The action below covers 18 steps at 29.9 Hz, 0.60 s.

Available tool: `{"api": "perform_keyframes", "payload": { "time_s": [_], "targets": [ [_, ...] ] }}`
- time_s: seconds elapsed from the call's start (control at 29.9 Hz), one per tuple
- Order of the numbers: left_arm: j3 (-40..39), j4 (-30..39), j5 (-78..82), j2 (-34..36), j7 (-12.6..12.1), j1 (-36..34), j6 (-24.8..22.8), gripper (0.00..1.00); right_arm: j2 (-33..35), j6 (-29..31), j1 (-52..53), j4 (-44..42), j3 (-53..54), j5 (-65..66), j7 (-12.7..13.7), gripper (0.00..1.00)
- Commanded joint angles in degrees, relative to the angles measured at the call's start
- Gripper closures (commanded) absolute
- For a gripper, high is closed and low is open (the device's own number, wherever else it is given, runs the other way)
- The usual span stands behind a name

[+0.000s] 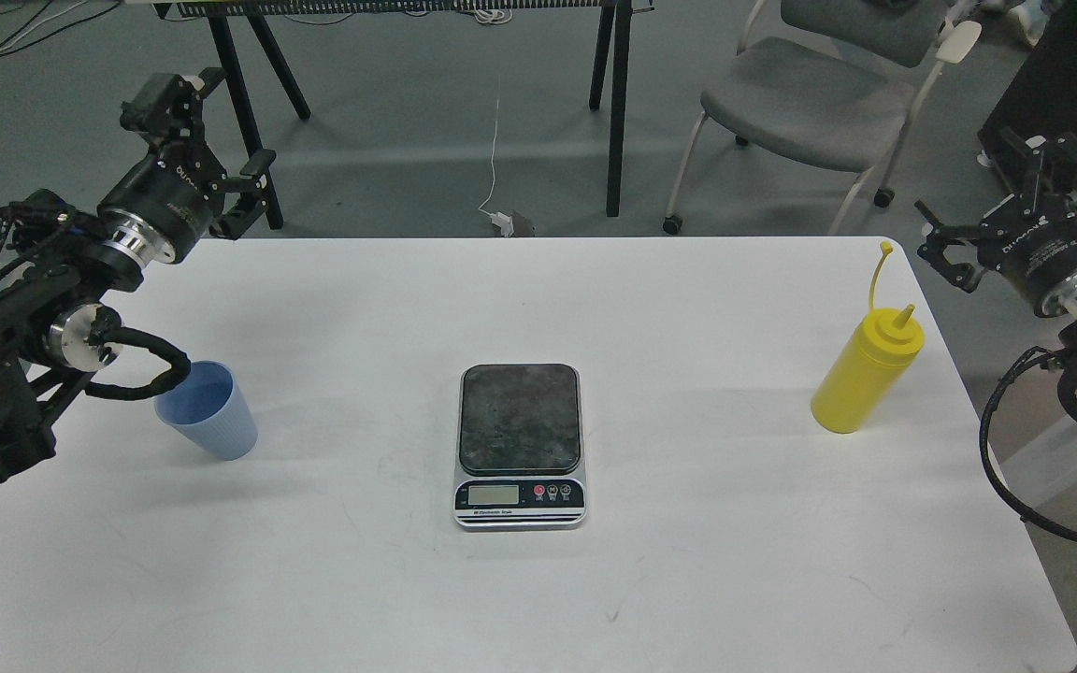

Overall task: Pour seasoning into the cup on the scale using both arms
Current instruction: 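Raise the left gripper and swing it toward the light-blue cup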

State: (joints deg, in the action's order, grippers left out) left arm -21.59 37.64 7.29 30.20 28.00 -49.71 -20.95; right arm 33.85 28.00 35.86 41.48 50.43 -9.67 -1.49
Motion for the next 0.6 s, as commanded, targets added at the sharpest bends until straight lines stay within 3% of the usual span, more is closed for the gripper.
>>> {"api": "perform_keyframes", "payload": {
  "time_s": [0.0,0.3,0.4,0.57],
  "targets": [
    [0.1,0.2,0.1,0.0,0.0,0.1,0.8,0.0,0.0,0.0,0.0,0.0,-0.2,0.0,0.0,0.01],
    [-2.4,0.4,-0.8,1.3,0.0,0.0,-0.3,0.0,0.0,0.0,0.0,0.0,-0.1,0.0,0.0,0.01],
    [-5.2,0.4,-1.6,1.5,0.0,0.1,-3.2,0.0,-0.1,0.0,0.0,0.1,-0.2,0.0,0.0,0.01],
    [-2.6,1.0,1.0,2.3,0.0,0.8,-4.6,0.0,0.0,0.0,0.0,0.1,-0.2,0.1,-0.1,0.01]
  ]
}}
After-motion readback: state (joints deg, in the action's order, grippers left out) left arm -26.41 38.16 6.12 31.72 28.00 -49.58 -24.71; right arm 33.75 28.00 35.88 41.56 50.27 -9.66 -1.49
